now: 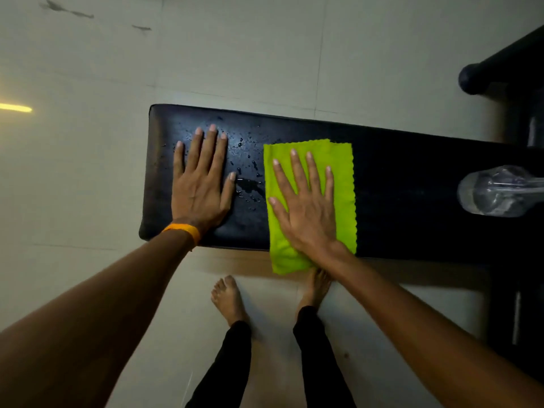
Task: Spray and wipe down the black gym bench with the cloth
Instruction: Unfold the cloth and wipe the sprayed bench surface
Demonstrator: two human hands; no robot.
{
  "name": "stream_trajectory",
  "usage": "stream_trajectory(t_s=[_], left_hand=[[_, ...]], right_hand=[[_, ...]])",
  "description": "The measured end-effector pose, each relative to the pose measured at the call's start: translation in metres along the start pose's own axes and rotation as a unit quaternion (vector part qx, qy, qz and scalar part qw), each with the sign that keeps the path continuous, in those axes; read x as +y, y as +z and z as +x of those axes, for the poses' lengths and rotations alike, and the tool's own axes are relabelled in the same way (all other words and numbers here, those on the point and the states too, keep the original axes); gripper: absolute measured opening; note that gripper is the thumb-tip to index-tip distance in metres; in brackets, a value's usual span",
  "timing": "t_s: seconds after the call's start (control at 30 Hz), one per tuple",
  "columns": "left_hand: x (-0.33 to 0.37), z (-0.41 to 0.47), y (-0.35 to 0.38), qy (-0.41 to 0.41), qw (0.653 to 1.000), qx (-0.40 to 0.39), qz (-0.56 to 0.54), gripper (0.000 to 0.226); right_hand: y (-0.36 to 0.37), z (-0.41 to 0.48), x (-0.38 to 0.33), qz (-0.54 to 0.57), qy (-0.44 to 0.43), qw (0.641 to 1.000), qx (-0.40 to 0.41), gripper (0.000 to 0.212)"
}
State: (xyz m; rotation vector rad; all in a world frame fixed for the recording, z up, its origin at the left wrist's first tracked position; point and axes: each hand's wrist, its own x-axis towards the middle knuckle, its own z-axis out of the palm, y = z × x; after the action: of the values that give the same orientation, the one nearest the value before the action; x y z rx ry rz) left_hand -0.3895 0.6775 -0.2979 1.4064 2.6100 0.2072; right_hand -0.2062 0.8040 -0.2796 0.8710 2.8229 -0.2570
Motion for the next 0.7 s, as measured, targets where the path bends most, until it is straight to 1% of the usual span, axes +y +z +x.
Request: stream_trajectory(t_s=[0.03, 0.07, 0.1, 0.13, 0.17, 0.2, 0.23, 0.27, 0.3, 0.37, 0.4, 0.43, 0.47, 0.5, 0.53, 0.57, 0.6, 0.63, 0.67, 0.7], left_hand=[[0.0, -0.001, 0.001, 0.001, 1.0, 0.001, 0.001, 0.069], [-0.001, -0.002, 0.001, 0.001, 1.0, 0.003, 0.002, 0.069], [-0.002, -0.001, 0.001, 0.0, 1.0, 0.005, 0.004, 0.069], [-0.003, 0.0, 0.001, 0.0, 1.0, 0.008, 0.006, 0.069], [-0.004, 0.001, 0.002, 0.001, 1.0, 0.011, 0.008, 0.069], [-0.004, 0.001, 0.003, 0.002, 1.0, 0.015, 0.008, 0.068], [-0.004, 0.001, 0.003, 0.002, 1.0, 0.02, 0.008, 0.068], [-0.004, 0.001, 0.004, 0.001, 1.0, 0.023, 0.006, 0.068], [-0.004, 0.002, 0.006, 0.002, 1.0, 0.025, 0.003, 0.068], [-0.003, 0.002, 0.007, 0.001, 0.999, 0.035, -0.003, 0.068], [-0.003, 0.003, 0.007, 0.002, 0.999, 0.04, -0.003, 0.067], [-0.003, 0.003, 0.008, 0.003, 0.999, 0.041, -0.001, 0.067], [-0.003, 0.004, 0.008, 0.001, 0.999, 0.04, 0.002, 0.068], [-0.003, 0.004, 0.008, 0.0, 0.999, 0.038, 0.003, 0.068], [-0.003, 0.004, 0.008, -0.002, 0.999, 0.038, 0.005, 0.068], [-0.002, 0.004, 0.008, -0.003, 0.999, 0.039, 0.008, 0.068], [-0.002, 0.005, 0.008, -0.003, 0.999, 0.04, 0.011, 0.068], [-0.002, 0.005, 0.009, -0.004, 0.999, 0.04, 0.014, 0.068], [-0.003, 0.004, 0.009, -0.004, 0.999, 0.041, 0.015, 0.068], [-0.003, 0.004, 0.009, -0.002, 0.999, 0.042, 0.015, 0.068]], right_hand=[[-0.004, 0.004, 0.016, -0.008, -0.059, 0.998, -0.01, 0.064], [-0.007, 0.012, 0.036, -0.019, -0.086, 0.996, -0.013, 0.063], [-0.01, 0.024, 0.055, -0.027, -0.065, 0.997, -0.005, 0.063], [-0.011, 0.037, 0.07, -0.021, 0.012, 1.0, 0.013, 0.062], [-0.012, 0.047, 0.076, -0.005, 0.124, 0.992, 0.038, 0.062], [-0.012, 0.055, 0.067, 0.006, 0.223, 0.973, 0.065, 0.062], [-0.011, 0.061, 0.047, 0.011, 0.276, 0.957, 0.086, 0.062], [-0.008, 0.065, 0.021, 0.02, 0.274, 0.958, 0.087, 0.063], [-0.006, 0.066, -0.004, 0.025, 0.224, 0.972, 0.074, 0.063], [-0.006, 0.066, -0.029, 0.01, 0.054, 0.998, 0.04, 0.061], [-0.009, 0.072, -0.021, 0.001, -0.023, 0.999, 0.025, 0.06], [-0.012, 0.079, -0.003, -0.009, -0.076, 0.997, 0.019, 0.06], [-0.013, 0.084, 0.019, -0.018, -0.094, 0.995, 0.013, 0.06], [-0.013, 0.087, 0.042, -0.024, -0.071, 0.997, 0.017, 0.061], [-0.013, 0.085, 0.063, -0.02, -0.007, 0.999, 0.027, 0.061], [-0.012, 0.077, 0.078, -0.009, 0.073, 0.996, 0.049, 0.061], [-0.011, 0.066, 0.081, 0.003, 0.144, 0.987, 0.072, 0.062], [-0.008, 0.053, 0.067, 0.008, 0.197, 0.976, 0.09, 0.063], [-0.003, 0.038, 0.045, 0.009, 0.221, 0.971, 0.09, 0.064], [0.002, 0.022, 0.02, 0.01, 0.208, 0.975, 0.075, 0.065]])
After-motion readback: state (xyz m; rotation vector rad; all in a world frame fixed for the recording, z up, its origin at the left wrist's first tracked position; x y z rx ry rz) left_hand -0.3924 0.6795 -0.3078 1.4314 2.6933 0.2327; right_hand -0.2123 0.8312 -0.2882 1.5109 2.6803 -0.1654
